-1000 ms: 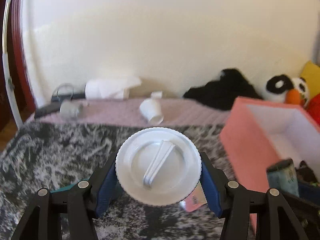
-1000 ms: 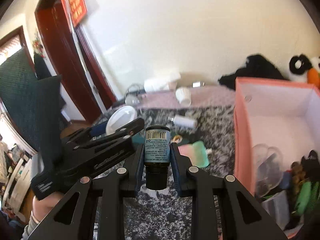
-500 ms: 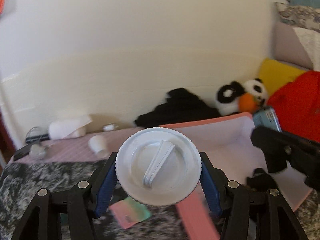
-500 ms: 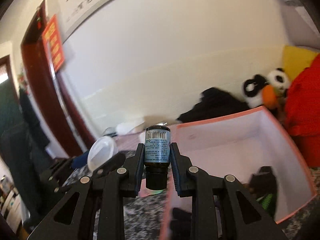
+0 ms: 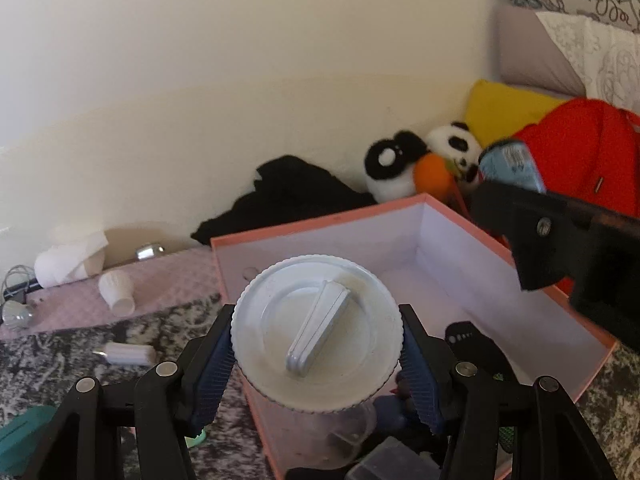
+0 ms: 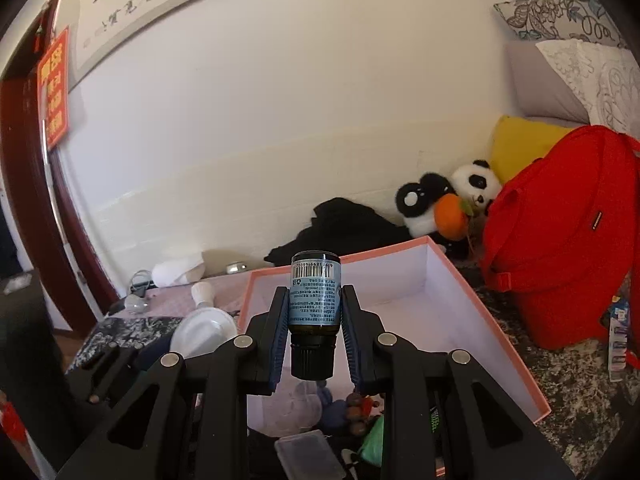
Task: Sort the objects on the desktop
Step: 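Carry lid and bottle into the pink box and open both tools, then grasp the teal glasses case with the left tool while the right tool grasps the pink-green pouch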
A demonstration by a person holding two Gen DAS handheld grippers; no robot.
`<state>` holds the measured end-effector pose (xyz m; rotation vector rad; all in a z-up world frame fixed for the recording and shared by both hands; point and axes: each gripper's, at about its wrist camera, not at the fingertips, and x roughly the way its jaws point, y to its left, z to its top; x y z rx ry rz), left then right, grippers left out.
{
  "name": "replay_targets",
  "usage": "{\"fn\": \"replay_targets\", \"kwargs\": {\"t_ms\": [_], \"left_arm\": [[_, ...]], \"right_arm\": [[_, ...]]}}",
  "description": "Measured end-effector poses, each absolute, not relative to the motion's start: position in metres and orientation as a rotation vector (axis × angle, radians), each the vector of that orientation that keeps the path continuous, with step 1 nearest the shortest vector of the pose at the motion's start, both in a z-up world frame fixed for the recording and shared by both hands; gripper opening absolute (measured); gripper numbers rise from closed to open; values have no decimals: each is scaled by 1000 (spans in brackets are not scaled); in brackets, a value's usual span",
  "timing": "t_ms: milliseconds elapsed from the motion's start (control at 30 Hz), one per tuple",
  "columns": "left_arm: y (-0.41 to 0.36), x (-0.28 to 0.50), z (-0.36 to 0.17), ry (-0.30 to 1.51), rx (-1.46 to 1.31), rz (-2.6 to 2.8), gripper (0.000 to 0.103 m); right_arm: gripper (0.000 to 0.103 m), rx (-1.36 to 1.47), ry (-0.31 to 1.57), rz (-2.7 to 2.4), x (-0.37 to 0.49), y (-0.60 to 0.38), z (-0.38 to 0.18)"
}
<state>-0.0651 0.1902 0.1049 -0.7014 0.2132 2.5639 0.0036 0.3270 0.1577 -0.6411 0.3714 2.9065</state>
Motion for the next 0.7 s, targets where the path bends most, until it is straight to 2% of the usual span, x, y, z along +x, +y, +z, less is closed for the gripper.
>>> {"fn": "replay_targets", "kwargs": {"t_ms": [133, 167, 200, 233, 267, 300, 467, 700], "left_arm": [[192, -72, 99, 197, -746, 2583, 65], [192, -74, 98, 195, -760, 2590, 71], [191, -76, 97, 194, -775, 2598, 79], [190, -76, 96, 189, -776, 2624, 95], [189, -76, 97, 184, -767, 2646, 100], [188, -76, 98, 179, -760, 2655, 100], [185, -76, 100, 147, -766, 2633, 100], [184, -77, 95, 208, -797, 2642, 100]], "right_arm": [[28, -648, 408, 2894, 3, 338, 155], [29, -646, 433, 2892, 3, 341, 155], [37, -642, 467, 2889, 3, 344, 155], [65, -637, 508, 2885, 5, 348, 154], [81, -623, 545, 2882, 6, 351, 154], [96, -603, 576, 2880, 8, 354, 155], [96, -569, 625, 2871, 13, 361, 156], [95, -595, 605, 2897, 8, 349, 155]]}}
